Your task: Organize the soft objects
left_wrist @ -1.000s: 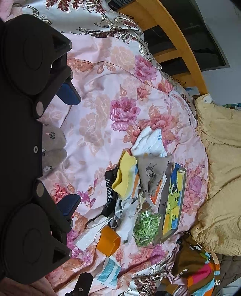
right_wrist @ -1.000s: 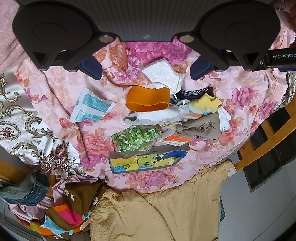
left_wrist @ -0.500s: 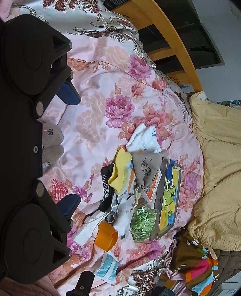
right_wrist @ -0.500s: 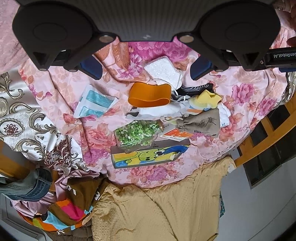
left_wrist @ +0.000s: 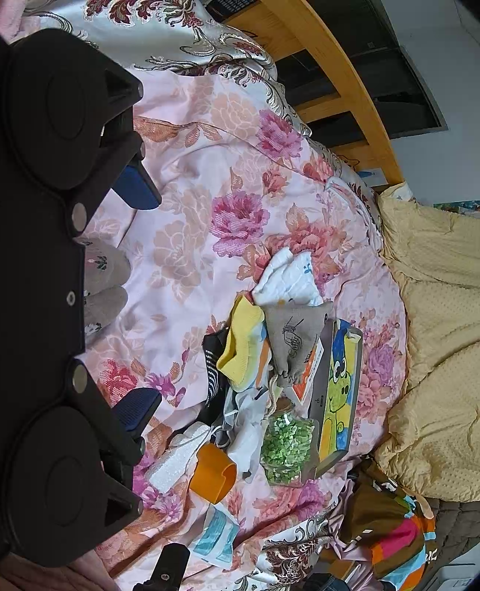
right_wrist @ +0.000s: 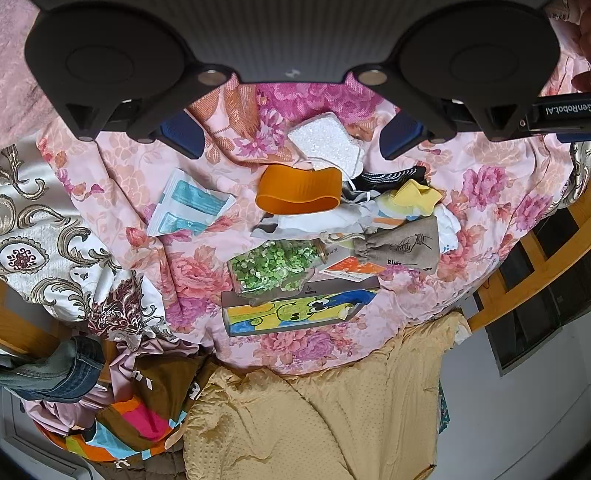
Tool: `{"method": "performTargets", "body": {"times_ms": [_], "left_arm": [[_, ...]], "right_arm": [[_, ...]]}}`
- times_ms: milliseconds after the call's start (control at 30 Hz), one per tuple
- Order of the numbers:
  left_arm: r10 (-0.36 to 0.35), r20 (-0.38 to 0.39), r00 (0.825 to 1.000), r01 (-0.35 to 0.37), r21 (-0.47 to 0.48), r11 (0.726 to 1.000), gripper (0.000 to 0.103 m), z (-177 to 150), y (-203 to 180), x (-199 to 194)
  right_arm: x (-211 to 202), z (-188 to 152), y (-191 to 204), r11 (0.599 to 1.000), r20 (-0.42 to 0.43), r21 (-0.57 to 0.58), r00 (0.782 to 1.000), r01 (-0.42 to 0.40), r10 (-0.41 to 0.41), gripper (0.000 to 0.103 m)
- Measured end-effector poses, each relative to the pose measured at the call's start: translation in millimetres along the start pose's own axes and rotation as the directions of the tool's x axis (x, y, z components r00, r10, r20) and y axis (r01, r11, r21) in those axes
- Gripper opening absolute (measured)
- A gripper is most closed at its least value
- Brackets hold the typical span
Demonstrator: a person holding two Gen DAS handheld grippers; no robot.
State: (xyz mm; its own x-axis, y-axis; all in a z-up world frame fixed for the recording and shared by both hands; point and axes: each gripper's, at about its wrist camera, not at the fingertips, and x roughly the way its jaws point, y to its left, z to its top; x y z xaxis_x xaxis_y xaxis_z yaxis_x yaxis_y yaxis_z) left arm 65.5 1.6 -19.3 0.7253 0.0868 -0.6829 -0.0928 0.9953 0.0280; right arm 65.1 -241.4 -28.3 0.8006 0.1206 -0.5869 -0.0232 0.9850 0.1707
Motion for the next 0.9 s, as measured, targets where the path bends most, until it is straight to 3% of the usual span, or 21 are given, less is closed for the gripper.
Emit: {"method": "performTargets", "body": {"times_ms": [733, 900], "left_arm": [[0.005, -0.004, 1.000, -0.005, -0.002, 1.000, 0.102, -1, 2, 1], [-0.039, -0.041, 0.998, 0.038, -0.027, 0.999, 0.102, 4, 7, 9]], "right_arm": [[1, 1, -1, 1.000, -0.002, 0.003, 1.000, -0.010, 0.010, 0.103], [7, 11, 1, 0.998, 0.009, -0.060, 1.000, -0.011, 0.012, 0.103]]}}
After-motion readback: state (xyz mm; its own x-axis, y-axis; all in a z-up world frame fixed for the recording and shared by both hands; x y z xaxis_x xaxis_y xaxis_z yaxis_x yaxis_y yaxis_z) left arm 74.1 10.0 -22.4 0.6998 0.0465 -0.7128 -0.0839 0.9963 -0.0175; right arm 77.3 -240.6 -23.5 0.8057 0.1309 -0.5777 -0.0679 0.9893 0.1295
